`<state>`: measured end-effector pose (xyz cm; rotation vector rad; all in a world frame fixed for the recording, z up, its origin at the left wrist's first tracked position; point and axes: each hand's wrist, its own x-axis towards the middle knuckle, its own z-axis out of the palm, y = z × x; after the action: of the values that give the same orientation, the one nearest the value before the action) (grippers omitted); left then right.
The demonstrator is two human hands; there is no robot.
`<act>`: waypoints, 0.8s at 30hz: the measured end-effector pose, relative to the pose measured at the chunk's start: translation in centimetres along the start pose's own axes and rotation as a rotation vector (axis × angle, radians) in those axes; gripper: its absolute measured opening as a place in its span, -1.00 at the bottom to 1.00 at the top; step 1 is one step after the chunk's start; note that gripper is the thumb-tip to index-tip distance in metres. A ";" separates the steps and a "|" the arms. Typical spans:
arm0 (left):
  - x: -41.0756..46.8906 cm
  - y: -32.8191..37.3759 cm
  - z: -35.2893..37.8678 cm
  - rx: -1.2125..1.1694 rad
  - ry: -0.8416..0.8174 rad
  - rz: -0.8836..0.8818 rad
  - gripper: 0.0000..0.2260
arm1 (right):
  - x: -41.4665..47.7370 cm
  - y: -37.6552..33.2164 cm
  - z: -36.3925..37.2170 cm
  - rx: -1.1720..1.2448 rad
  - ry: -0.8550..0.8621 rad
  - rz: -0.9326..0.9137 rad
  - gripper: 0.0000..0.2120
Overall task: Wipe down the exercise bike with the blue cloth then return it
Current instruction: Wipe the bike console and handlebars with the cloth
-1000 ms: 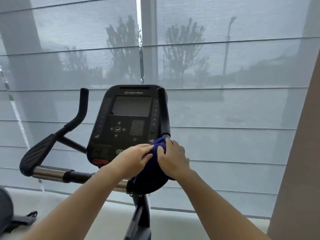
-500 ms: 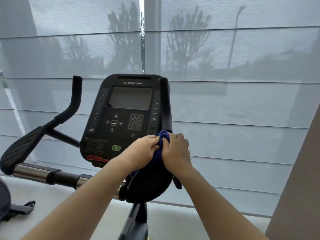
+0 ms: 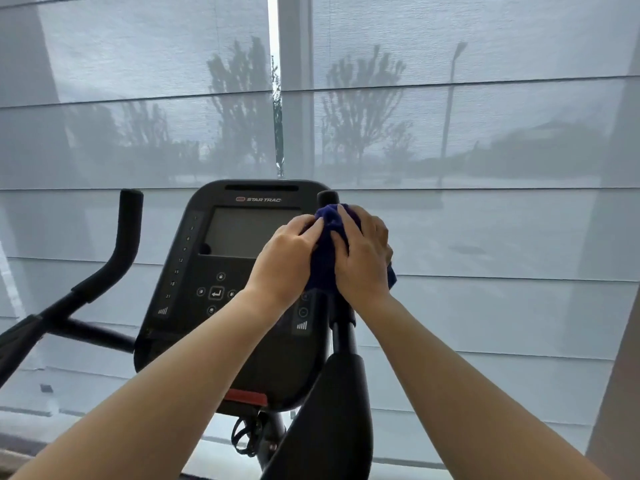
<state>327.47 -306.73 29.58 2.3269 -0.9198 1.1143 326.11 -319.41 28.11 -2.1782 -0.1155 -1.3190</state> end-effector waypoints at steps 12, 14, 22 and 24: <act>1.7 -3.7 4.8 -0.160 -0.021 -0.024 -0.60 | 1.7 3.9 4.3 0.031 -0.219 0.003 -0.39; 1.3 -3.3 4.6 -0.172 -0.037 -0.042 -0.59 | 1.4 3.8 3.8 0.008 -0.243 0.004 -0.39; -1.8 -0.8 4.3 -0.158 -0.215 -0.095 -0.57 | -1.9 3.5 0.8 0.061 -0.388 0.169 -0.60; -2.1 -0.1 3.6 -0.137 -0.268 -0.091 -0.57 | -2.3 3.0 -0.4 0.048 -0.440 0.202 -0.71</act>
<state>328.45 -308.01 25.73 2.4136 -0.9393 0.6905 325.72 -321.56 25.00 -2.3348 -0.0929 -0.7069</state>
